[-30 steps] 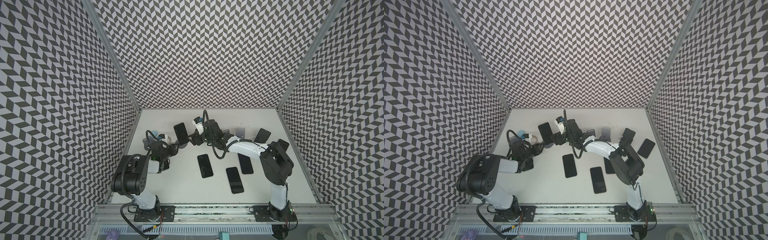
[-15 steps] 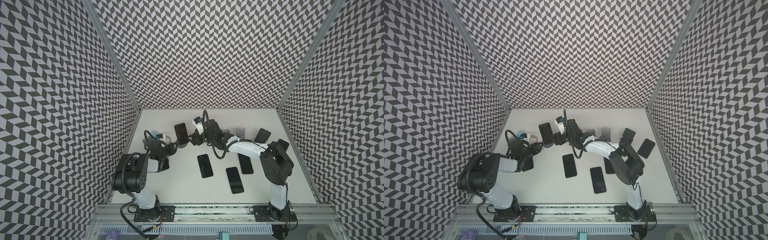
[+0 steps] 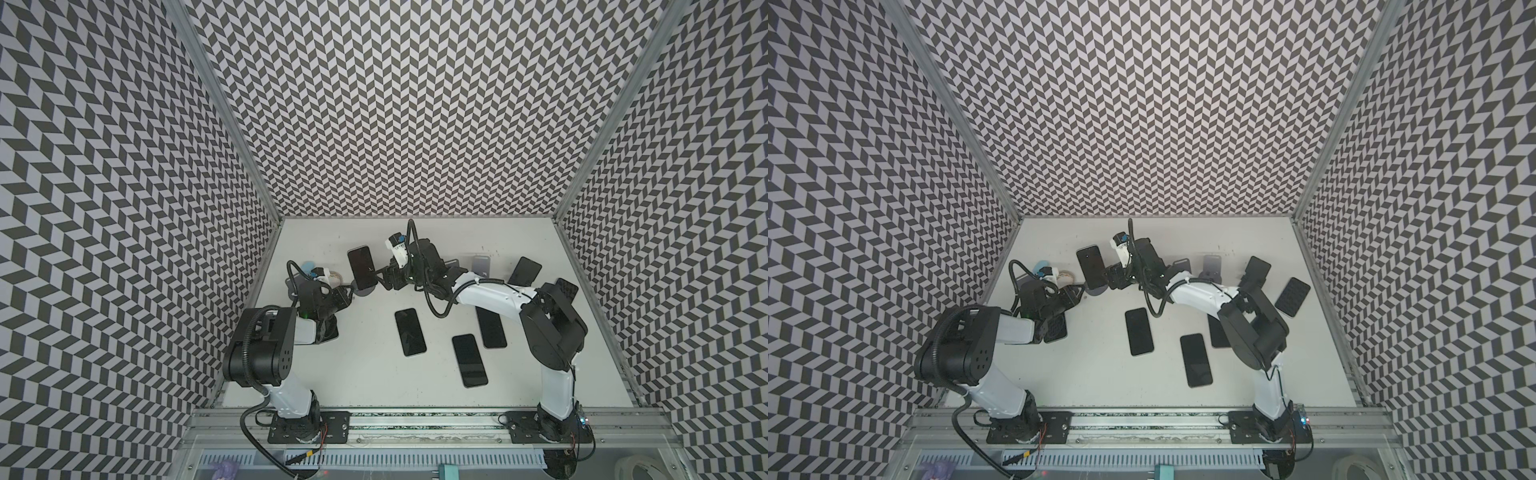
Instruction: Remove the phone from the phone stand
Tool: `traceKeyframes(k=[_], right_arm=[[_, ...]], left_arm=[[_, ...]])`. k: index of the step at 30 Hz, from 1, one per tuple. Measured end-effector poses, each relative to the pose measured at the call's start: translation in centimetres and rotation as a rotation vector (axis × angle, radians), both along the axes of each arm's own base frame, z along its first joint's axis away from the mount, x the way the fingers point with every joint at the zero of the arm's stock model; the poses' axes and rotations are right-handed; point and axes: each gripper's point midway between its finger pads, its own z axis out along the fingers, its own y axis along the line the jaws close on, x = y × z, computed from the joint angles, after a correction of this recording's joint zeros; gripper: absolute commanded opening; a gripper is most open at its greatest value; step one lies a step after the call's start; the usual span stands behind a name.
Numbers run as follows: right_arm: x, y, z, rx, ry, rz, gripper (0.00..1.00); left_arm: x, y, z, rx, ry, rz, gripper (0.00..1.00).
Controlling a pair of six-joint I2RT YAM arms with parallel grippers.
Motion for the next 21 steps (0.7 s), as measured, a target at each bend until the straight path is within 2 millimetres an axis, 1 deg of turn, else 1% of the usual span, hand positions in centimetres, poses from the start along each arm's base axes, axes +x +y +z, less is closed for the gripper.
traceKeyframes(k=[1, 4, 7, 10, 12, 14, 17, 21], right_arm=[[0.1, 0.0, 0.0, -0.001, -0.001, -0.01, 0.79], [0.5, 0.0, 0.4, -0.005, -0.015, -0.048, 0.83], [0.9, 0.2, 1.0, -0.007, -0.038, -0.09, 0.86], [1.0, 0.9, 1.2, -0.012, -0.062, -0.12, 0.91], [0.8, 1.7, 1.1, -0.015, -0.072, -0.129, 0.94], [0.8, 2.4, 0.8, -0.022, -0.081, -0.135, 0.96], [0.9, 3.6, 0.4, -0.03, -0.098, -0.149, 0.99], [1.2, 4.5, -0.6, -0.051, -0.111, -0.174, 1.0]], left_arm=[[-0.1, 0.2, 0.2, 0.005, -0.007, 0.01, 0.38], [-0.1, 0.8, 1.8, 0.026, -0.048, 0.044, 0.43], [-0.2, 1.6, 4.0, 0.054, -0.103, 0.086, 0.55], [-0.6, 2.7, 6.4, 0.092, -0.168, 0.144, 0.66], [-1.0, 3.5, 7.8, 0.122, -0.202, 0.187, 0.7], [-1.3, 4.3, 8.6, 0.147, -0.225, 0.225, 0.71], [-1.5, 4.9, 9.1, 0.176, -0.236, 0.258, 0.72], [-1.7, 5.5, 8.5, 0.199, -0.212, 0.284, 0.74]])
